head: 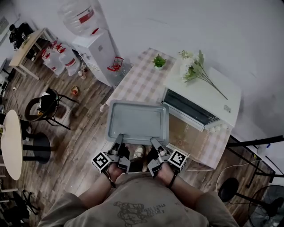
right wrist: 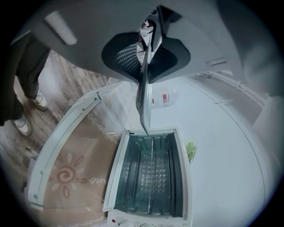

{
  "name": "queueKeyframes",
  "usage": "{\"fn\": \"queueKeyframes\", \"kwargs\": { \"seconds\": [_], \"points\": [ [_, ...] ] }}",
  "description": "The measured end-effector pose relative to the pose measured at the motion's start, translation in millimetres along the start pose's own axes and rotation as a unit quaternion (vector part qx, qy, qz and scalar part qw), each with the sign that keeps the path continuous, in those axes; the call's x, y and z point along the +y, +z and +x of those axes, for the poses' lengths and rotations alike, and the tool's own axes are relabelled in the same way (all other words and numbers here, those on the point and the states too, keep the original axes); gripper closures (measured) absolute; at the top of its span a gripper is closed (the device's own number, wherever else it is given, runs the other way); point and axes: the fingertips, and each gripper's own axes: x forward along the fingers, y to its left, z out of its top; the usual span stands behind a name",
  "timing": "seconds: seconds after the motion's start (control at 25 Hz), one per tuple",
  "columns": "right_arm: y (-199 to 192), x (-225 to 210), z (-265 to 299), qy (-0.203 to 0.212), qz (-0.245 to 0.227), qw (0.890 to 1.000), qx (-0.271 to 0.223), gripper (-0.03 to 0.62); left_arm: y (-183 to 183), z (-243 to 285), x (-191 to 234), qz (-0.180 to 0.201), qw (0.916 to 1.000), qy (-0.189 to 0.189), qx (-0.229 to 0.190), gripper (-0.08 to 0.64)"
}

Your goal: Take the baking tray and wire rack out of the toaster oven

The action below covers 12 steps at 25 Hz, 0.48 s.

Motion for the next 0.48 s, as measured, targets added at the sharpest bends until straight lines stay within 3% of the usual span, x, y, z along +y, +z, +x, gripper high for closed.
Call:
{"fn": "queueKeyframes", "kwargs": {
  "seconds": [0.24,0.48],
  "points": [
    [-19,4,30,-0.006,0.002,0.999,0.037,0.509,32,-10,2,0.001,0.9990,0.004,-0.044,0.489],
    [-10,5,64,-0.021,0.007,0.999,0.035,0.509,58,12,16,0.005,0.9985,0.019,-0.051,0.488]
  ]
}}
